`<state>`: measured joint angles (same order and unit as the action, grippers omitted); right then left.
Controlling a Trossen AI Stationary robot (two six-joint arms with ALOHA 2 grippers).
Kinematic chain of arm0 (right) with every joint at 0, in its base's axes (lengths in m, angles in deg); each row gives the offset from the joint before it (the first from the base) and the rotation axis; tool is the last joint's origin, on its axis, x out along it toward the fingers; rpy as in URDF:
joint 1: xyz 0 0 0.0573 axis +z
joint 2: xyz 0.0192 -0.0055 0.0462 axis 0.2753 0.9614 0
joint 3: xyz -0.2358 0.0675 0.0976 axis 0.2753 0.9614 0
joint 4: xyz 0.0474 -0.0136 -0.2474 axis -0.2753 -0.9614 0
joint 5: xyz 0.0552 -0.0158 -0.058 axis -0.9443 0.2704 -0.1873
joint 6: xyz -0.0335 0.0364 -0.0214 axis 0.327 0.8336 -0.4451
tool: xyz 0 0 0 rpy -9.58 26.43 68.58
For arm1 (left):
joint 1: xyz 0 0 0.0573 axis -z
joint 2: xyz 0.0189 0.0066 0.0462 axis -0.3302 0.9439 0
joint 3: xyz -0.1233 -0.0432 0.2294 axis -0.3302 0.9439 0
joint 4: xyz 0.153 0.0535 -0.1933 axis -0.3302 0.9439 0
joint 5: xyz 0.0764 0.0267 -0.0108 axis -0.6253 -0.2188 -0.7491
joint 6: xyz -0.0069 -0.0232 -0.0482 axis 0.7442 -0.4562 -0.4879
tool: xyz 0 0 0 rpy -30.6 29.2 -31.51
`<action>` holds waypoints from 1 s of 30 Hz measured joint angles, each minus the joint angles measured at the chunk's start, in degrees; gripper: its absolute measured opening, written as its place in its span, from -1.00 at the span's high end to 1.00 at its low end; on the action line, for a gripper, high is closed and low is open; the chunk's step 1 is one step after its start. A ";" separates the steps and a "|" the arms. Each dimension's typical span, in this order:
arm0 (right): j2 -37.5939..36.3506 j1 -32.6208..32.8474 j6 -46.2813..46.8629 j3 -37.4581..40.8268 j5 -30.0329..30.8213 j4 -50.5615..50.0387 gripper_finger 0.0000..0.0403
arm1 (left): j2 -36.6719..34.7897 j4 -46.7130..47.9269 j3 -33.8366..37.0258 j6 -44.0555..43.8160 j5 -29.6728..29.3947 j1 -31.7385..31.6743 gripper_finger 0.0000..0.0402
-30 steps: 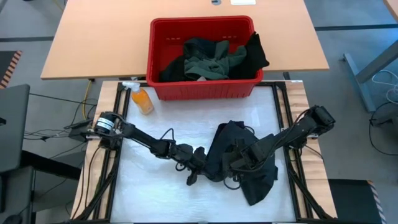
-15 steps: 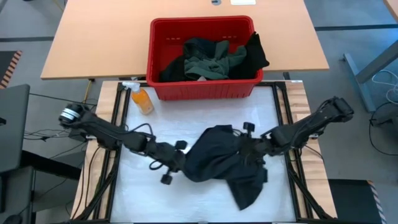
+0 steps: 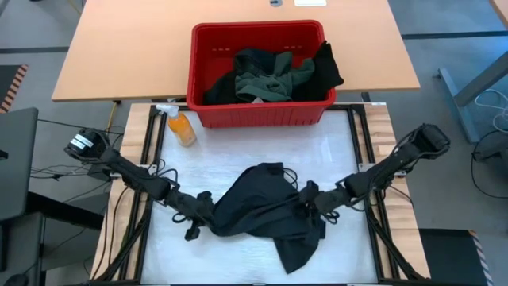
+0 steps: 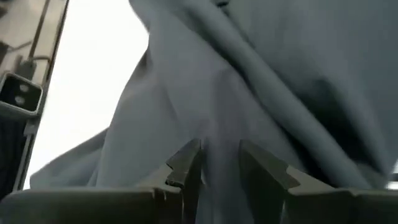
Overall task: Fold laundry
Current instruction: Fold the black shorts
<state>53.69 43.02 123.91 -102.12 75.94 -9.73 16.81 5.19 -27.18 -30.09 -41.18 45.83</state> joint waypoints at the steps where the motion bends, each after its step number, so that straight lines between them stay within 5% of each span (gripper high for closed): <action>1: 0.66 0.25 -0.54 -0.90 -0.48 0.25 0.33 | 0.00 -1.61 0.71 -0.04 -0.17 -0.33 1.00; 5: 0.83 0.40 -5.46 -5.45 -2.83 -2.93 0.33 | 0.00 -4.36 1.45 0.31 0.93 -1.78 1.00; 8: -0.83 -0.10 -8.64 -10.85 -2.26 -14.75 0.33 | 0.00 -4.45 1.12 1.31 1.99 -2.36 1.00; 12: -2.11 -1.78 -8.75 -17.48 7.54 -30.20 0.33 | 0.00 -4.26 1.12 1.19 2.87 -2.63 1.00; 15: -2.07 -5.06 -7.54 -19.12 12.53 -31.93 0.32 | 0.00 -3.98 1.12 -0.18 2.76 -2.63 1.00; 23: -0.09 -16.47 -13.78 -15.82 -1.00 -23.69 -0.02 | 0.00 -3.96 1.12 -1.51 2.06 -2.58 1.00; 30: 6.12 -17.43 -15.73 -15.86 -2.77 -21.34 -0.37 | 0.07 -4.05 1.10 -1.49 0.57 -2.38 1.00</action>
<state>59.81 25.59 108.18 -117.98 73.17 -31.07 16.88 1.15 -26.08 -31.58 -40.60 43.45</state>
